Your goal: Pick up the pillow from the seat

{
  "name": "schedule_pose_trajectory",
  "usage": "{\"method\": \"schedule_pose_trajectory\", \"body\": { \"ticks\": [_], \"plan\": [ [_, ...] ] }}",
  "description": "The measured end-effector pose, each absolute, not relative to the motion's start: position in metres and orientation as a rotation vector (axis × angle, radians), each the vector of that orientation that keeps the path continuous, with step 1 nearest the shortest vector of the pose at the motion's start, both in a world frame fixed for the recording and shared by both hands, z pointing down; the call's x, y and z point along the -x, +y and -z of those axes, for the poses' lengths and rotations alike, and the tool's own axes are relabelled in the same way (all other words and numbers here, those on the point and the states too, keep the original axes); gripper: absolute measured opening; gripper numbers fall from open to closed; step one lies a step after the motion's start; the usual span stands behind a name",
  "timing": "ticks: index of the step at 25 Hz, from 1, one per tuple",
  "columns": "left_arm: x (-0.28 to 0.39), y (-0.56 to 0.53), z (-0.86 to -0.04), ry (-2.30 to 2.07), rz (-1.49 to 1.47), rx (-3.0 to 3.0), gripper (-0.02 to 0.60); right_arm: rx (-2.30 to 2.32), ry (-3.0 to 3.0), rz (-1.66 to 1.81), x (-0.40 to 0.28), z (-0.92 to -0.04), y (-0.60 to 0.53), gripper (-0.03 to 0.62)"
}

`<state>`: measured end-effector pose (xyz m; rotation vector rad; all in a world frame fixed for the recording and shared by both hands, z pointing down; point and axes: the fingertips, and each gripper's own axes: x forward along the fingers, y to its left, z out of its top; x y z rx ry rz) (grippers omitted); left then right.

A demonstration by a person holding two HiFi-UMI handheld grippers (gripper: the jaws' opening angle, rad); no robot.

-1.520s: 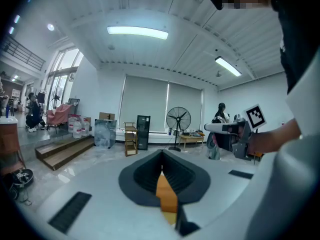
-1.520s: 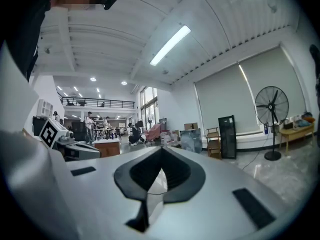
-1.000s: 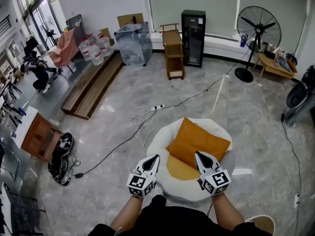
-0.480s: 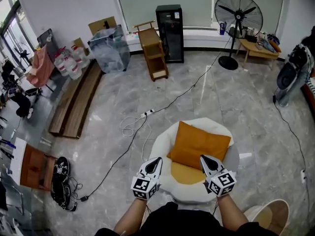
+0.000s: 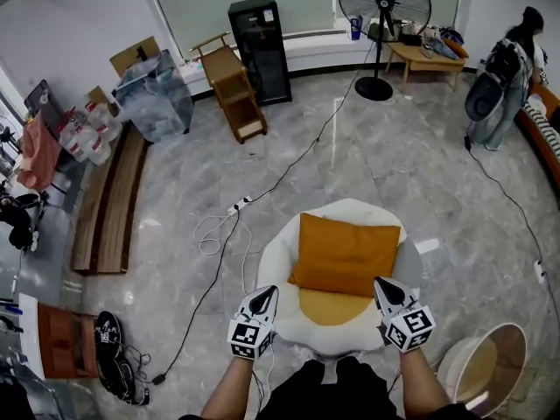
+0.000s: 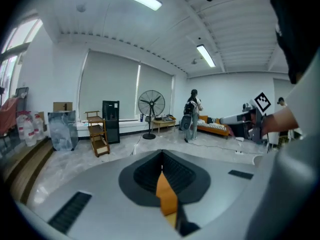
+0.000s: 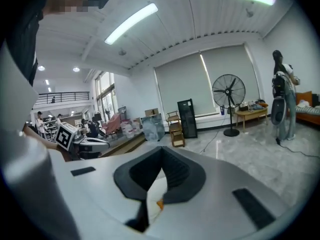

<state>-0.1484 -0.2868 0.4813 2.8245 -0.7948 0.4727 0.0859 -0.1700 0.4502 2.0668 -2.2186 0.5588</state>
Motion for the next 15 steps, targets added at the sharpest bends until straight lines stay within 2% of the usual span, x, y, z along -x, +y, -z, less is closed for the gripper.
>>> {"method": "schedule_pose_trajectory", "body": {
  "ticks": [15],
  "plan": [
    [0.061, -0.288, -0.574, -0.688, -0.632, -2.773, 0.012, -2.124, -1.983, -0.812, -0.169, -0.564, -0.111, 0.006]
  ]
}}
